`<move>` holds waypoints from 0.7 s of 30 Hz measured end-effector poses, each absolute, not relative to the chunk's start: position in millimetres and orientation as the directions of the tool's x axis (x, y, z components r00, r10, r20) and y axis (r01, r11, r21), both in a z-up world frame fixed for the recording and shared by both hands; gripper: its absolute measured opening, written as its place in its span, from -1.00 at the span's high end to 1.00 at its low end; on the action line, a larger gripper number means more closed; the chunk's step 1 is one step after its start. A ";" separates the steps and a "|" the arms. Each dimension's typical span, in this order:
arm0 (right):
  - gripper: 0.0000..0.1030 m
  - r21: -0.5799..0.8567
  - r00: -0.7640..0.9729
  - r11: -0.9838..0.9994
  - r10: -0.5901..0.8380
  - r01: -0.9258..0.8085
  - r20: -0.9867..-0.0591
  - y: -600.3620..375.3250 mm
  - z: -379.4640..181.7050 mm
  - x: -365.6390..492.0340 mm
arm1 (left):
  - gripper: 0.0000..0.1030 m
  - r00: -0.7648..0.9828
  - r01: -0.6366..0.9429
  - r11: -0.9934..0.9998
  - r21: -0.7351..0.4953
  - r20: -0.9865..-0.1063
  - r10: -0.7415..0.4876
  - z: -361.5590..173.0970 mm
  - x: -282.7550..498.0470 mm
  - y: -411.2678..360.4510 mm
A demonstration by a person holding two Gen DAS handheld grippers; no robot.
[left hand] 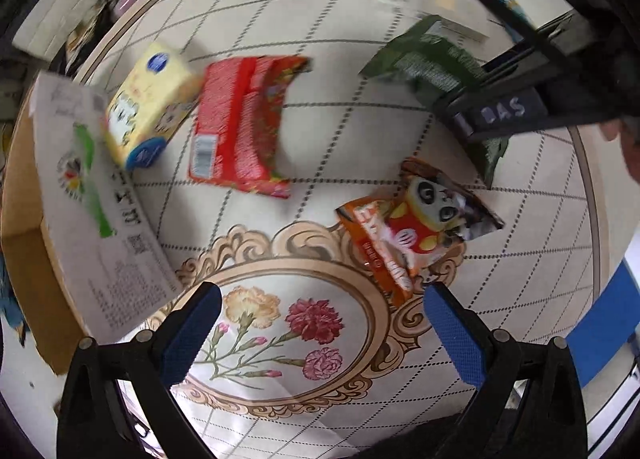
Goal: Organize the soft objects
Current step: 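Grasp the panda snack bag with the left tool while the right tool grasps the green bag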
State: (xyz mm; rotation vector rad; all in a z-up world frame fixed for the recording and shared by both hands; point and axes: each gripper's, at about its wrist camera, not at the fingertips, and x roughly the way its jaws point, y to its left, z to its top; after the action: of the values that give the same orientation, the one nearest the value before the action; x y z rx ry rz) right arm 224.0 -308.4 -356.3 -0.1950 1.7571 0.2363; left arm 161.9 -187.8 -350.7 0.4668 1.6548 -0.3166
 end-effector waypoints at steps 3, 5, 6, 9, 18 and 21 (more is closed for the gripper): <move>0.25 0.009 -0.216 0.979 -0.036 -0.203 -0.976 -331.5 -354.9 213.5 | -1.00 -0.068 0.536 0.842 0.065 -0.990 0.120 -349.4 162.8 -200.5; 0.25 0.003 -0.228 0.987 -0.034 -0.158 -0.973 -349.2 -353.6 202.5 | -1.00 -0.063 0.587 0.808 0.061 -0.991 0.120 -352.2 162.0 -211.0; 0.25 0.003 -0.236 0.991 -0.029 -0.137 -0.971 -356.4 -353.5 196.9 | -1.00 -0.060 0.623 0.780 0.064 -0.990 0.128 -355.4 160.8 -218.1; 0.25 -0.004 -0.245 0.997 -0.024 -0.081 -0.969 -374.6 -354.0 180.1 | -1.00 -0.047 0.719 0.690 0.078 -0.986 0.162 -370.3 155.1 -238.1; 0.25 0.022 -0.242 0.999 0.033 0.048 -0.970 -395.3 -372.3 143.7 | -1.00 -0.125 0.820 0.573 0.006 -0.974 0.190 -412.2 153.4 -268.5; 0.24 0.023 -0.243 0.998 0.038 0.063 -0.969 -404.5 -370.0 142.8 | -0.89 -0.147 0.816 0.579 -0.008 -0.970 0.194 -422.0 159.1 -272.7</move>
State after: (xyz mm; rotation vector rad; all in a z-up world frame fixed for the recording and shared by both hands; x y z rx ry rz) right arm 142.8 -404.5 -370.0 0.0739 1.8165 -0.0237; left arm 159.1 -272.7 -422.0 0.8532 1.6637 -0.6763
